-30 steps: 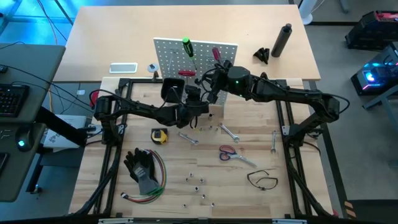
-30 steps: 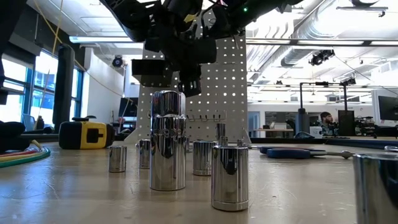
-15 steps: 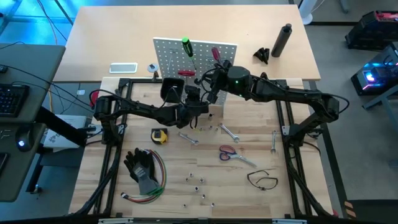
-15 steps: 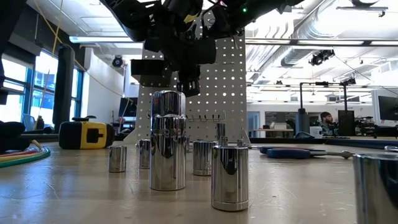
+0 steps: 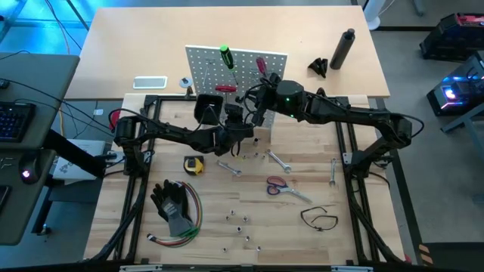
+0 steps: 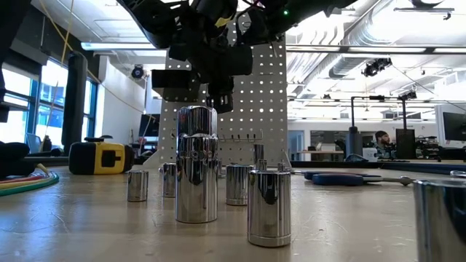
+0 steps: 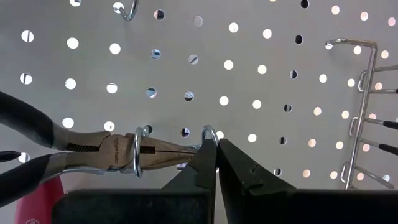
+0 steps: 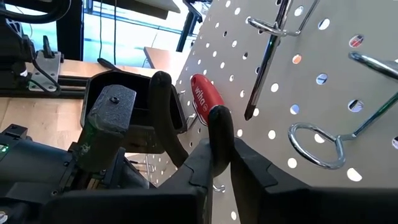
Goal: Hang tools onto peg board
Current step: Hang the black pliers on the white peg board
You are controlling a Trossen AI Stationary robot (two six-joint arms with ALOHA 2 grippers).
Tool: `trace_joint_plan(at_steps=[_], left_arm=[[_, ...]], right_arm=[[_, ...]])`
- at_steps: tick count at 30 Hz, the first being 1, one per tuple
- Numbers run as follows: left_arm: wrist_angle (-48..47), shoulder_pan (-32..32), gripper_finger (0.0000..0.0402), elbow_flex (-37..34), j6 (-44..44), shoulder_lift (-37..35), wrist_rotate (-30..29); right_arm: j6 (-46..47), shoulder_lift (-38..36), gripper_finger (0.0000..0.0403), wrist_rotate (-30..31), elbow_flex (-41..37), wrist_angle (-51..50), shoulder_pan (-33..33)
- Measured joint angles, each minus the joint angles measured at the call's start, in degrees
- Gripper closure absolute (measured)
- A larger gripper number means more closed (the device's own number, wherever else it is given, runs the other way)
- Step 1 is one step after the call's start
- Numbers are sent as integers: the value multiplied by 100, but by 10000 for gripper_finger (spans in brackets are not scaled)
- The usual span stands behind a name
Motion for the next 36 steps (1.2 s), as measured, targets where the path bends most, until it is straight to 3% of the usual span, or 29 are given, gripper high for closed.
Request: trace_joint_plan(at_steps=[36], left_arm=[[26, 20, 401, 0, 3, 0, -47]], right_arm=[[100, 95, 377, 28, 35, -1, -133]])
